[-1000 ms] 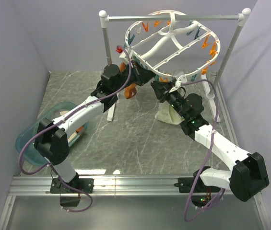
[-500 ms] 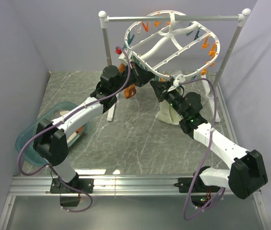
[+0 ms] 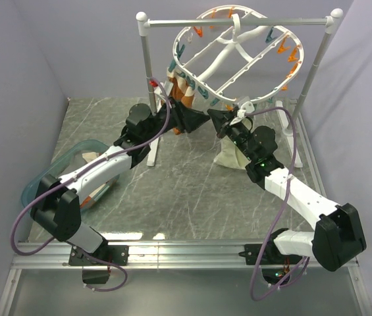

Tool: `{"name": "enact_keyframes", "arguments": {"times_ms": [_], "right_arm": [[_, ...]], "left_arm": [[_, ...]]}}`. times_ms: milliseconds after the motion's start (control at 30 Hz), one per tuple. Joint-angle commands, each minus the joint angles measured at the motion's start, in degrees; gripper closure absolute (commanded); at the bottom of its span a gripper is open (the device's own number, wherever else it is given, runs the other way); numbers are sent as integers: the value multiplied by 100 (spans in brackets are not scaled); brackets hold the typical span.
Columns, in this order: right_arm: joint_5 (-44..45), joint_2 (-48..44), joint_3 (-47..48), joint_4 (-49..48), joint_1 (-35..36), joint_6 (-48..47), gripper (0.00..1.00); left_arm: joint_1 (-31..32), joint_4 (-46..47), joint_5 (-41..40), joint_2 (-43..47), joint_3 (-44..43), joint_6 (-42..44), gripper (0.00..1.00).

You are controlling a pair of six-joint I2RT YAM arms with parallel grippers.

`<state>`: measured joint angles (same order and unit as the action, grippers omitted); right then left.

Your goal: Clip the underwear to the hanger

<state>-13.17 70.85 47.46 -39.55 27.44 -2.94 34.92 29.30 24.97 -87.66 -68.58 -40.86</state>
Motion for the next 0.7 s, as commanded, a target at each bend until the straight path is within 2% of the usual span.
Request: {"name": "enact_keyframes", "arguments": {"times_ms": [0, 100, 200, 300, 333, 433, 533, 667], "right_arm": [[95, -10, 211, -501, -46, -110, 100], [34, -36, 167, -466, -72, -154, 100], [-19, -133, 97, -369, -107, -172, 100], [-37, -273, 53, -98, -221, -75, 83], [-54, -352, 35, -62, -256, -40, 72], [-89, -537, -70, 79, -441, 74, 58], [-239, -660, -158, 202, -556, 101, 52], [-318, -660, -150, 202, -643, 39, 51]], "left_arm": [[15, 585, 439, 302, 222, 298, 45], [-11, 551, 377, 171, 108, 359, 50], [-20, 498, 281, 56, -15, 438, 50], [-55, 498, 122, -23, -77, 526, 49], [-64, 524, 70, -32, -86, 561, 49], [-143, 778, 87, -67, -77, 763, 49], [-248, 867, 113, -102, -68, 1001, 49], [-362, 1060, 166, -138, -103, 1404, 49]]}}
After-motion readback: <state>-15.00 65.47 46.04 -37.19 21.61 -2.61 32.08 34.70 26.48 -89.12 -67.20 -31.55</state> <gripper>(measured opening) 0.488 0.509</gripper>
